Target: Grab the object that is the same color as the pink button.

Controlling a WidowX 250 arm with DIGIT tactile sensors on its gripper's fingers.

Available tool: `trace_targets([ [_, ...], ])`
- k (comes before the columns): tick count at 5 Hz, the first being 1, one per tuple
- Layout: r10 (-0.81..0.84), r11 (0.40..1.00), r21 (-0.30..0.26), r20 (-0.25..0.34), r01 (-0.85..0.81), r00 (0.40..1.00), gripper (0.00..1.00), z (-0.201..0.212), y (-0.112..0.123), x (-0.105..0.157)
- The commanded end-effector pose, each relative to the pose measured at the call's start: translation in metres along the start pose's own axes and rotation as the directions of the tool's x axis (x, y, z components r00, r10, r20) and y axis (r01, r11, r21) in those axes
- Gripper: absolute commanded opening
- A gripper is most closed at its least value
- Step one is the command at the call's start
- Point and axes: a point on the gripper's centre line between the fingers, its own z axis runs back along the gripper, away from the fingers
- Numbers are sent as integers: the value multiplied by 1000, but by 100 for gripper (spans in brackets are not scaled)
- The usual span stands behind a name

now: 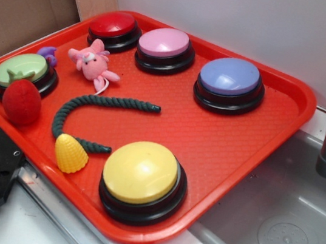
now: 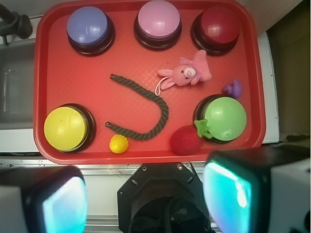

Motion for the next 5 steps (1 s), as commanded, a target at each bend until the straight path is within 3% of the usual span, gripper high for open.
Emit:
trace_targets([
  [1,0,1000,0,0,0,1000,100,0,0,0],
  [2,206,978,-49,72,-203,976,100,-12,6,21],
  [3,394,917,-109,86,-385,915,100,-33,12,32],
  [4,599,798,-141,87,-585,796,100,-62,27,47],
  [5,735,677,-141,163,-722,658,100,-89,36,58],
])
